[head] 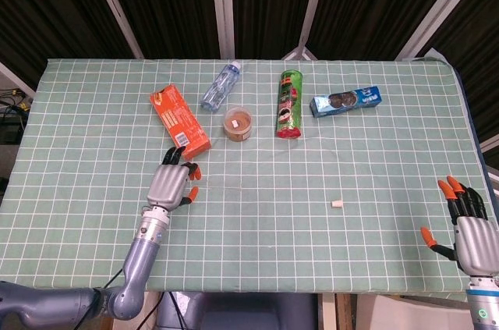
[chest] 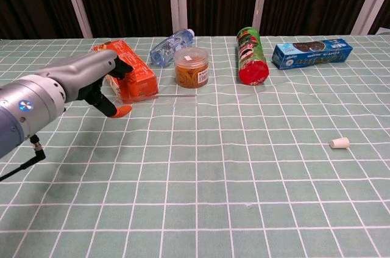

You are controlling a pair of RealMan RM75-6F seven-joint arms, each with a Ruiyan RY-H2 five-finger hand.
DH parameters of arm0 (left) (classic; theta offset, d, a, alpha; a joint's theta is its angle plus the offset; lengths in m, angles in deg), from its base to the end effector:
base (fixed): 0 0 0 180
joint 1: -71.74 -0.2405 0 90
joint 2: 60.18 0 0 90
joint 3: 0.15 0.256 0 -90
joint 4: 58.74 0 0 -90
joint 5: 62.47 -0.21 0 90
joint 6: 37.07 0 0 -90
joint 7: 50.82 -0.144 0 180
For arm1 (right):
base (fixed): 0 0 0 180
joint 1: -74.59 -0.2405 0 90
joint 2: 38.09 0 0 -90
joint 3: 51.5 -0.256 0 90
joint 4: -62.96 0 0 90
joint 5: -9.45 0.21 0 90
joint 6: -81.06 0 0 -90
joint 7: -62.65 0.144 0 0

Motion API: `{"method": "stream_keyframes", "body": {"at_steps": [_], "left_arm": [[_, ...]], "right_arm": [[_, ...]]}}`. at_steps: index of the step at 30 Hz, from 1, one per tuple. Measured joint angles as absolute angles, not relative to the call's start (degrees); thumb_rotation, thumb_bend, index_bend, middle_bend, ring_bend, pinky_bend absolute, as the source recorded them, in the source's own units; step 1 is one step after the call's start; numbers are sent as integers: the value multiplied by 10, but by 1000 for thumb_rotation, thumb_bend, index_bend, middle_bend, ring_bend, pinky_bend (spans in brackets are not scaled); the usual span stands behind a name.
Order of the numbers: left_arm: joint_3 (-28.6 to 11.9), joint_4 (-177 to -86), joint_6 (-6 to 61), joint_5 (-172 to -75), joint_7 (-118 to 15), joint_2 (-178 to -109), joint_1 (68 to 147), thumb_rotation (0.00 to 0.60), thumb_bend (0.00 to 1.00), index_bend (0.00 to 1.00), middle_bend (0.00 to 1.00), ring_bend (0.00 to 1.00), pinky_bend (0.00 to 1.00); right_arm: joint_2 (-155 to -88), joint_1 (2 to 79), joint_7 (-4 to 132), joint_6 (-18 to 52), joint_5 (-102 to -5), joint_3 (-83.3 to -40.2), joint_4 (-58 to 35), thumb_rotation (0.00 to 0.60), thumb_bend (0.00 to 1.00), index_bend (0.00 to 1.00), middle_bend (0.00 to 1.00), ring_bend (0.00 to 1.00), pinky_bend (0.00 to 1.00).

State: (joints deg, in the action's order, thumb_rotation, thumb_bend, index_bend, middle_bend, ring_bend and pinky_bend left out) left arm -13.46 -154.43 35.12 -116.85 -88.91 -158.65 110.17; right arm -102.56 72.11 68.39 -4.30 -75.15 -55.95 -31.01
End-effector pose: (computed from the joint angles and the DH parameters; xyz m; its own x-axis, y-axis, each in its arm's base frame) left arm -0.1094 0.3018 -0.0308 0.3424 0.1881 0.9205 0.9298 -0.2089 -0.3031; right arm -0.3127 -0.1734 0.1603 0.2654 0.0172 0.9640 -0.9633 0.0467 0.2644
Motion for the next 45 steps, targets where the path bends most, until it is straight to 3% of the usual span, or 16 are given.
{"method": "stream_keyframes", "body": {"at_steps": [5,15,23,45], "left_arm": [[-137,-1554,336,-1202,-823,-1544,1092,600,679,560,485,66,0],[-170,-1591,311,-1229,-748,-1469,1089,600,679,558,485,66,0],[-181,-1607,296,-1236,-713,-1428,1088,600,678,557,485,66,0],[-167,-1607,296,-1250,-679,-1401,1083,600,679,556,485,66,0]], "right_arm": [[-1020,708,667,-12,-744,-558,-322,600,337,14,0,0,0],[-1040,637,573,64,-725,-584,-341,600,336,292,99,16,0],[-1095,564,494,138,-709,-602,-316,600,336,393,137,49,0],[-1212,504,454,207,-678,-581,-186,600,337,449,169,66,0]]}}
